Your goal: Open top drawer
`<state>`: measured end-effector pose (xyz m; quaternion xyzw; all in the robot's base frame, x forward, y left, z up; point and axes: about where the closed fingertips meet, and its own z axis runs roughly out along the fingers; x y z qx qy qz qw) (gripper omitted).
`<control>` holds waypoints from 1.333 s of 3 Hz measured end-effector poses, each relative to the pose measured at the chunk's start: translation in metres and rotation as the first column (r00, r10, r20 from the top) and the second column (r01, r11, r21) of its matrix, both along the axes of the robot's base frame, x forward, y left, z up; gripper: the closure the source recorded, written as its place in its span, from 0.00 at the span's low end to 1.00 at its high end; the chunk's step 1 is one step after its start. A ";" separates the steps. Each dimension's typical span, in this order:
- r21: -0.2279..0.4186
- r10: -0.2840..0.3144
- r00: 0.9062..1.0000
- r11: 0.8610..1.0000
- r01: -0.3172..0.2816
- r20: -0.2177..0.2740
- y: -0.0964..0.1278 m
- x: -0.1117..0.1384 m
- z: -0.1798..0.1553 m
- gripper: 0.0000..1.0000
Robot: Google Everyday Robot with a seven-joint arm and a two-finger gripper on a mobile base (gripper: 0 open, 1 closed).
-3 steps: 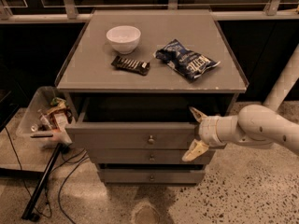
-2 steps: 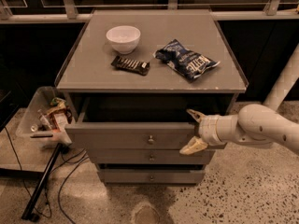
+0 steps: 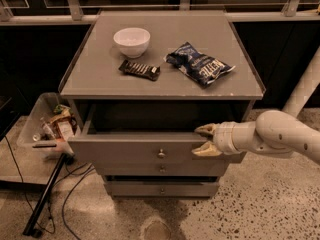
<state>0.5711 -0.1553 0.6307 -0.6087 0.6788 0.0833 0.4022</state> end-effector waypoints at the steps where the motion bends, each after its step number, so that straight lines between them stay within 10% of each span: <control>1: 0.000 0.000 1.000 1.000 0.000 0.000 0.000 0.000 0.000 0.88; 4: -0.001 -0.020 1.000 1.000 0.020 -0.008 -0.002 -0.004 0.011 1.00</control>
Offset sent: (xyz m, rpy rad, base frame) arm -0.0541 -0.0362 -0.0393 -0.0578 0.0908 -0.1193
